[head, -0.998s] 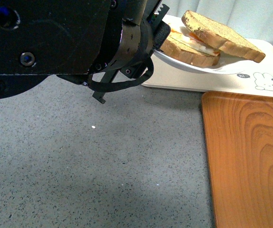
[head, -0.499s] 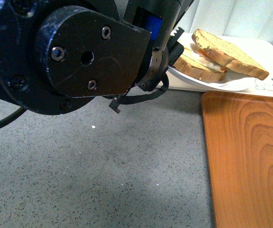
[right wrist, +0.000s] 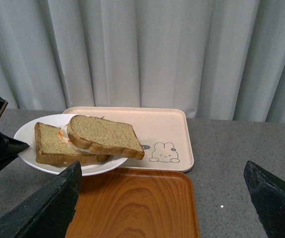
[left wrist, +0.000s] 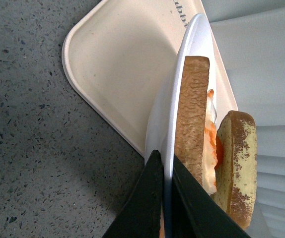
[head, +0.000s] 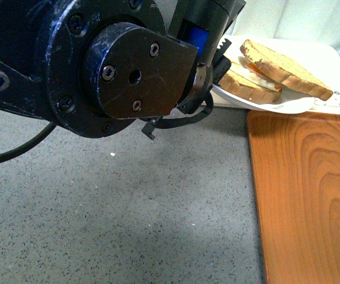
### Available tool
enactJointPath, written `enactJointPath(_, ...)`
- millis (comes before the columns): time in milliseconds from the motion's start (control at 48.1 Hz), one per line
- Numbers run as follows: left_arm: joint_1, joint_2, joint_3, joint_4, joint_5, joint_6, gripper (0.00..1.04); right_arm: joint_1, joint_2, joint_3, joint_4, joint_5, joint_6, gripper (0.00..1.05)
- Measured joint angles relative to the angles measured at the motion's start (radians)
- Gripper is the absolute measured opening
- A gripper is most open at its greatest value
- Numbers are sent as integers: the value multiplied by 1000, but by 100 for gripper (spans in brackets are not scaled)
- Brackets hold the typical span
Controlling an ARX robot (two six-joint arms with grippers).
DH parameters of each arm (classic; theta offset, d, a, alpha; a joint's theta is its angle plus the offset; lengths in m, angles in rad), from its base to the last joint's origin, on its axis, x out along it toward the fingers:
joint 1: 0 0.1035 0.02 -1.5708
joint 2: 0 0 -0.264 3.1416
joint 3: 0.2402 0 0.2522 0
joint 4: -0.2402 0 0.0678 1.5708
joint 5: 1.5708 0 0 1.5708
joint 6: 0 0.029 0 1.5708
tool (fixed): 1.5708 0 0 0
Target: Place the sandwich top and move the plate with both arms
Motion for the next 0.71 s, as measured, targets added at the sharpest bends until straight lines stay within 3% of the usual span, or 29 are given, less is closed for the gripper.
enactJointPath(374,-2,13,13,-17,19,-1,5,0,0,0,0,0,0,96)
enactJointPath(562,-4,14,34,-48,24,4,39,0,0,0,0,0,0,96)
enactJointPath(707,-3,14,40,-85,26,5,57,0,0,0,0,0,0,96)
